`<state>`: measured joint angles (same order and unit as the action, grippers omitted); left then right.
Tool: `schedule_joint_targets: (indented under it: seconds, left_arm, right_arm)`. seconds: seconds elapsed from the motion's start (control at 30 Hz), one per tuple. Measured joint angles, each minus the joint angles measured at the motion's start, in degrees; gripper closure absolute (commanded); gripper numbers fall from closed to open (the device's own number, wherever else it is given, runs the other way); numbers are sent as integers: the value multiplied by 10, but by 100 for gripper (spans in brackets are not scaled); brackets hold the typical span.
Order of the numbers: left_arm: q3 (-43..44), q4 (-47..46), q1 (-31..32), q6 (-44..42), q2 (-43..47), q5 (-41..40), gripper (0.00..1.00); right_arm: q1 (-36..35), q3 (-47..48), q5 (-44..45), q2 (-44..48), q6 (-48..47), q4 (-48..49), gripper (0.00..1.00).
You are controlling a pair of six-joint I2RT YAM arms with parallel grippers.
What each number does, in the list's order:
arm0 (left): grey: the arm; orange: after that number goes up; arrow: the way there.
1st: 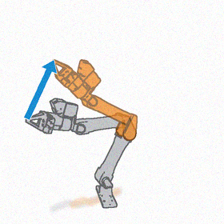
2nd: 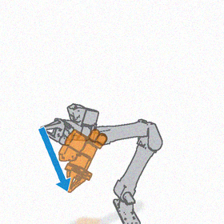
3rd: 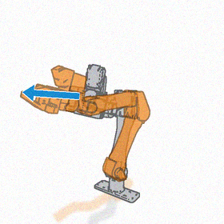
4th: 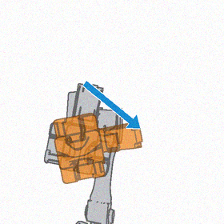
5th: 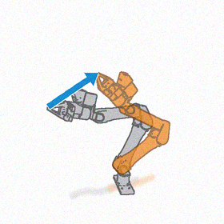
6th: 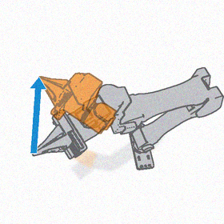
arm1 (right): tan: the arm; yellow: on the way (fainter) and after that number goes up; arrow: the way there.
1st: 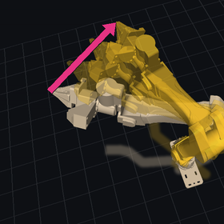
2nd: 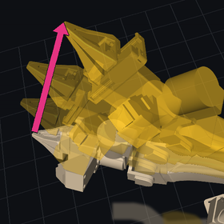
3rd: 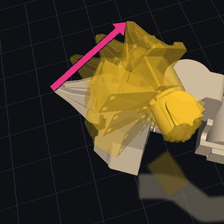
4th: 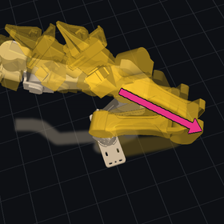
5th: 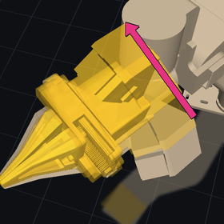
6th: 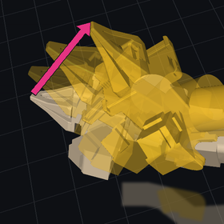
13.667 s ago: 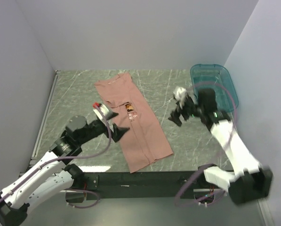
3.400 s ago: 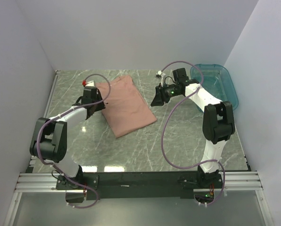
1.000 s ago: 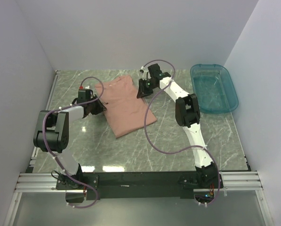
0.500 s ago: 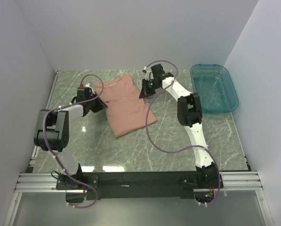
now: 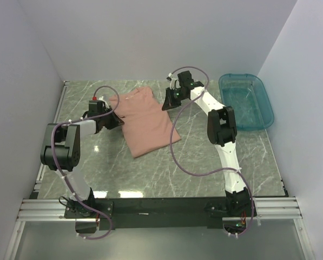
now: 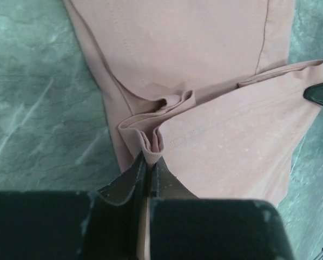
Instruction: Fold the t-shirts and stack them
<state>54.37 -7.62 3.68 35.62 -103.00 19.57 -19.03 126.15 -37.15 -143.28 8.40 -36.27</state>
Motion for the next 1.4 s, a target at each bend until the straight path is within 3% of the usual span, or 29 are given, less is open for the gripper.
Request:
schedule_joint_targets:
  seconds: [0.07, 0.1, 0.17, 0.43, 0.53, 0.63, 0.67, 0.8, 0.83, 0.93, 1.03, 1.13, 1.2, 1.27, 1.4]
  left_arm:
    - [0, 3, -2, 0, -2, -1, 97]
    - [0, 3, -3, 0, -2, -2, 91]
    - [0, 2, -3, 0, -2, -2, 79]
    - [-5, 6, -4, -8, 16, -22, 62]
    - [-8, 28, -5, -32, 73, -45, 51]
    - [-8, 32, -5, -69, 152, -59, 20]
    - [-8, 31, -5, -86, 177, -59, 1]
    - [-8, 26, -5, -154, 257, -45, 1]
    - [-8, 28, -5, -169, 264, -37, 1]
    - [-7, 56, 0, -229, 268, -4, 2]
    - [-22, 89, 57, -316, 278, -21, 6]
    - [-95, 90, 196, -443, 338, -54, 13]
    - [-163, 90, 276, -521, 398, -53, 31]
    - [-218, 94, 315, -574, 443, -64, 47]
    - [-248, 94, 373, -633, 430, -111, 46]
  right_arm:
    - [0, 3, 0, 0, -2, -2, 89]
    - [0, 5, 0, 0, -3, -3, 87]
    - [0, 16, 0, -2, -4, -6, 74]
    - [2, 43, 17, -3, -32, -12, 40]
    - [5, 30, 19, 12, -72, -22, 37]
    - [12, -18, -17, 62, -151, -36, 37]
    - [14, -41, -36, 89, -192, -49, 36]
    - [19, -164, -108, 239, -441, -120, 25]
    - [19, -226, -122, 289, -550, -142, 22]
    - [16, -348, -123, 433, -724, -160, 21]
    - [11, -459, -102, 523, -862, -159, 22]
    - [16, -520, -84, 534, -948, -160, 22]
    - [28, -546, -81, 524, -986, -159, 22]
    - [38, -558, -81, 518, -1012, -160, 23]
    - [45, -563, -88, 509, -1045, -156, 24]
